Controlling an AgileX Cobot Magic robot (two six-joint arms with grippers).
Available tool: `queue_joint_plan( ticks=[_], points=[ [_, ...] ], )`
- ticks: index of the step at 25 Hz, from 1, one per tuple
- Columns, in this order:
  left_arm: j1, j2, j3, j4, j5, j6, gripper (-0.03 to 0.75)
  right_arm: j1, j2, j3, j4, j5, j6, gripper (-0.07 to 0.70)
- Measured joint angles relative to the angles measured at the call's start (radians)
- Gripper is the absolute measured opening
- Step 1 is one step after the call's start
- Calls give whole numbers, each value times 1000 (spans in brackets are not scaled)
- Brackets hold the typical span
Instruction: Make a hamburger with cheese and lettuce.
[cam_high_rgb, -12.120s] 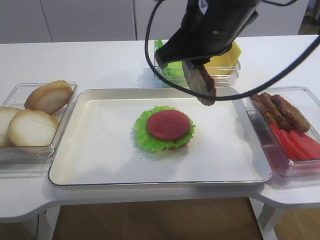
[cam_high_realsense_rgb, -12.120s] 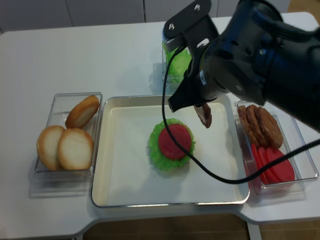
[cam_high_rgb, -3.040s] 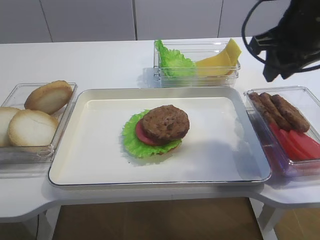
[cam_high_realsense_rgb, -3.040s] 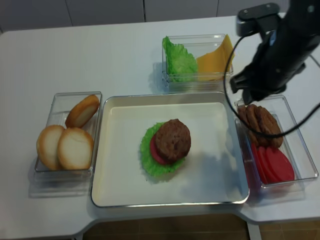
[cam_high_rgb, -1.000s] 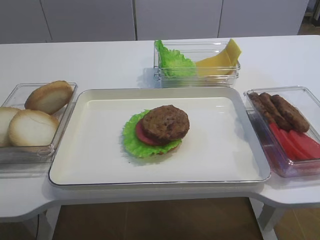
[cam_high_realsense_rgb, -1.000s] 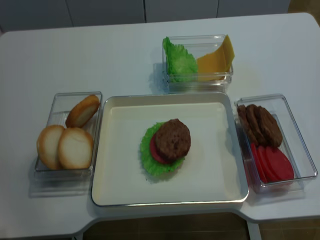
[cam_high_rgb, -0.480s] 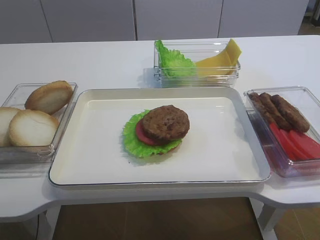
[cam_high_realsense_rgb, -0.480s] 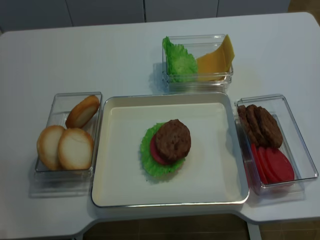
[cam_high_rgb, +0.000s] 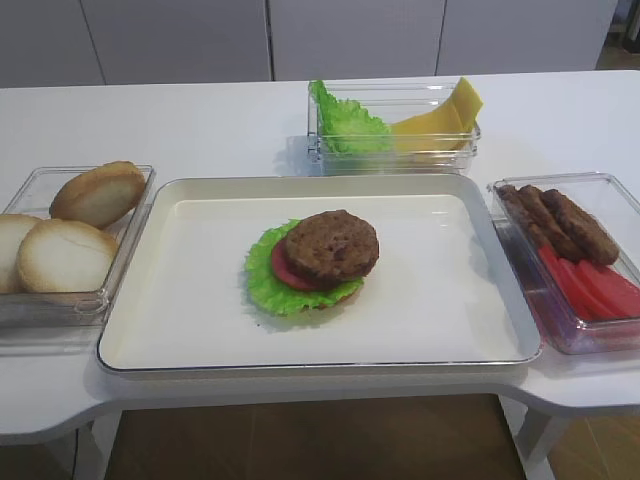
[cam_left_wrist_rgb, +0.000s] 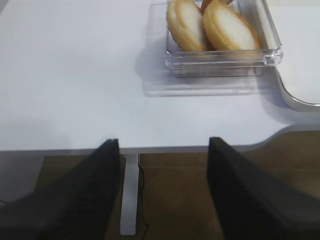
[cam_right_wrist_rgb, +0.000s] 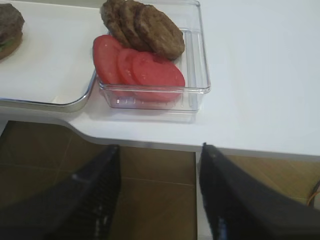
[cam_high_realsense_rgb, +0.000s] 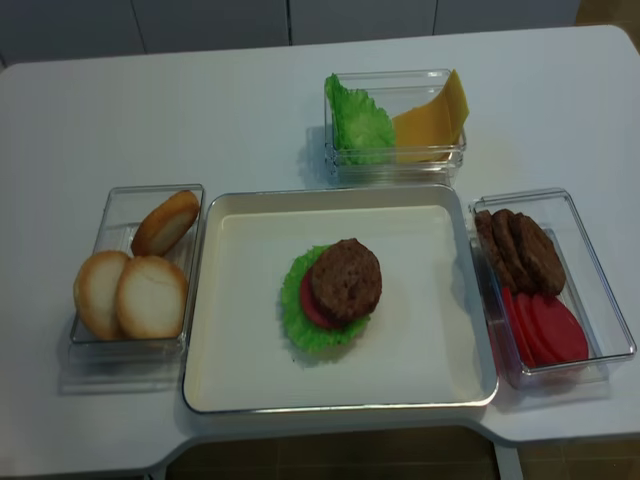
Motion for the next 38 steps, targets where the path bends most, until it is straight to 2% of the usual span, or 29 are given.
queue_joint_plan(
  ticks=[11,16,19,38],
  points=[
    [0,0,0,0,0,0,416,-13,0,0,0,0,0,406],
    [0,0,0,0,0,0,416,-115,0,0,0,0,0,406],
    [0,0,0,0,0,0,416,-148,0,0,0,0,0,406],
    [0,0,0,0,0,0,416,-150,0,0,0,0,0,406]
  ],
)
